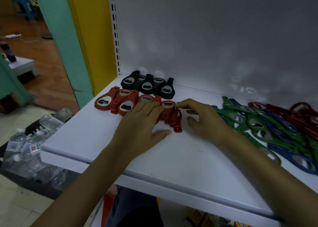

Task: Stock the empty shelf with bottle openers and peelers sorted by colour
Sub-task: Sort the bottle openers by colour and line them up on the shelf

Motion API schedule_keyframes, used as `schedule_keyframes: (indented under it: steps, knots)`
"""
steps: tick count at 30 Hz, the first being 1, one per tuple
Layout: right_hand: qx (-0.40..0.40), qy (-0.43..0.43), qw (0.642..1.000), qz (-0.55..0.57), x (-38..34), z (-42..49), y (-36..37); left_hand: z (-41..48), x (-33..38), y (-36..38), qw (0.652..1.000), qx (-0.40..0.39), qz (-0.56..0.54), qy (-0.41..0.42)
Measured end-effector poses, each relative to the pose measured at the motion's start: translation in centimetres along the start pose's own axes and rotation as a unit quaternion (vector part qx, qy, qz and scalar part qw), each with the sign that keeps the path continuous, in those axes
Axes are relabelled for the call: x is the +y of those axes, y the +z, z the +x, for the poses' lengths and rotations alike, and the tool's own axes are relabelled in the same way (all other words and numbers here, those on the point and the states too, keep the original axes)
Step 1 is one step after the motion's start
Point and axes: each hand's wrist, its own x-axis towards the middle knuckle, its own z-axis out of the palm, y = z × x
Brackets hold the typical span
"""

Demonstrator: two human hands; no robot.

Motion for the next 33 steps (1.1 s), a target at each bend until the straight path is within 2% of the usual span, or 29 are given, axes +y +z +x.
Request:
schedule_keyframes:
  steps: [2, 6, 9, 14, 19, 27, 33]
  knots:
    - [0.038, 0.056, 0.997, -0.043, 0.7, 0.0, 0.0, 0.1, 0.1, 0.1, 1.0, -0.016, 0.005, 0.024]
    - [-0.008, 0.12, 0.991, -0.056, 1.2, 1.2, 0.0, 0.2, 0.2, 0.6, 0.999, -0.027, -0.004, 0.036]
    - [-0.011, 0.138, 0.989, -0.059, 1.1, 2.1, 0.4, 0.3, 0.0, 0.8, 0.999, -0.029, -0.015, 0.028]
    - [-0.017, 0.119, 0.993, -0.017, 0.6, 3.3, 1.2, 0.3, -0.1, 0.9, 0.998, -0.029, -0.045, 0.025]
    - [-0.047, 0.071, 0.996, -0.039, 0.4, 3.8, 1.0, 0.3, -0.1, 0.8, 0.998, -0.017, -0.061, 0.031]
    - [0.038, 0.111, 0.992, 0.048, 1.1, 2.8, 2.4, 0.4, 0.2, 0.7, 0.998, -0.002, -0.063, 0.03]
    - [0.102, 0.133, 0.986, 0.008, 0.7, 2.5, 2.7, 0.6, 0.4, 0.8, 0.998, -0.007, -0.061, 0.019]
